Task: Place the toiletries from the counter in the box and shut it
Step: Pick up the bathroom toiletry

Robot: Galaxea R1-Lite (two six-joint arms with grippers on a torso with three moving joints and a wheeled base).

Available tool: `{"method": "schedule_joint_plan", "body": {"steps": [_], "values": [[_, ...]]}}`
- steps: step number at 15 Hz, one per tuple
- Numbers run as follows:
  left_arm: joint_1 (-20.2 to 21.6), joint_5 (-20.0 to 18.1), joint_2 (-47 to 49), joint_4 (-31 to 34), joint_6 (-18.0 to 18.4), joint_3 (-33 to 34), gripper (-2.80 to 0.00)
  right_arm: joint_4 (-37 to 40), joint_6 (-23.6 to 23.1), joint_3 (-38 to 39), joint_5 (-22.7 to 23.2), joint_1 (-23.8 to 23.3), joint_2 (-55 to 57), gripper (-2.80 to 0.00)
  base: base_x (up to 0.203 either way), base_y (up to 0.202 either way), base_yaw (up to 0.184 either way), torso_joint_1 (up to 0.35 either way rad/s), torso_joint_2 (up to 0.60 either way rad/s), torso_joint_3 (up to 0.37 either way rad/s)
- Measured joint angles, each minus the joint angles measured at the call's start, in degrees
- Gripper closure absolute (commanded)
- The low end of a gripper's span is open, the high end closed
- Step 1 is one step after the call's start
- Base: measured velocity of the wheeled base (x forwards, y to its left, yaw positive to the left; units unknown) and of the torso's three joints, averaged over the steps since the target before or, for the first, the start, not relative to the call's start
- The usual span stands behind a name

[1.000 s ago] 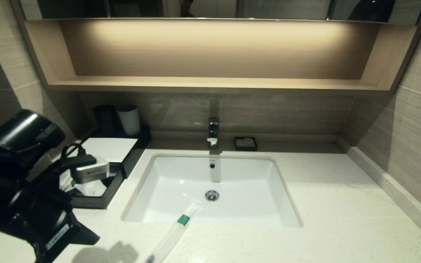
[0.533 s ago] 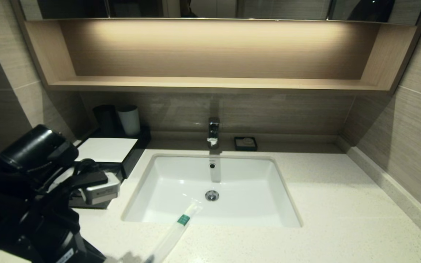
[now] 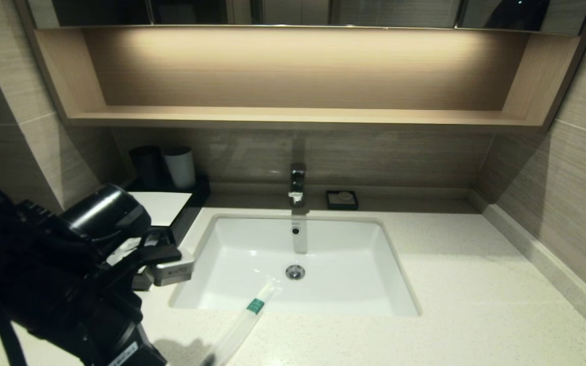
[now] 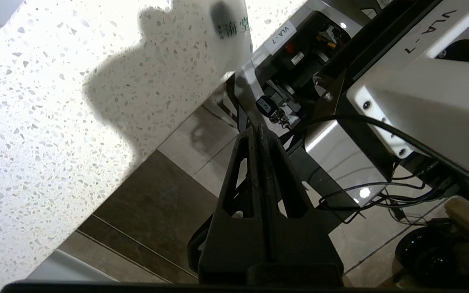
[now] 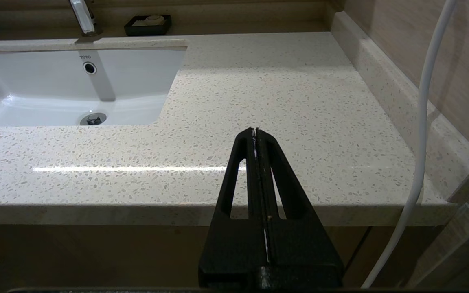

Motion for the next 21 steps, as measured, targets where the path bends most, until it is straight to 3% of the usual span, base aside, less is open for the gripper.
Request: {"method": "schedule_joint_plan", "body": {"steps": [10,12,17,21], "values": [[-4.8,0.5,13.3,2.9,-9.0,-11.8,0.00,0.0,0.0,0.0,0.0,0.0,0.0,0.00,0.000,0.000,0.000,0.000,0.00,0.000],[-6.1,0.6,15.3,3.4,-12.8,-14.4,0.00,0.0,0.0,0.0,0.0,0.0,0.0,0.00,0.000,0.000,0.000,0.000,0.00,0.000],[-11.1,5.8,19.3,3.1,-23.6,-16.9,0.00,0.0,0.0,0.0,0.0,0.0,0.0,0.00,0.000,0.000,0.000,0.000,0.00,0.000],[-12.3,9.4,22.0,3.8,-26.1,-19.1,0.00,0.0,0.0,0.0,0.0,0.0,0.0,0.00,0.000,0.000,0.000,0.000,0.00,0.000]]}}
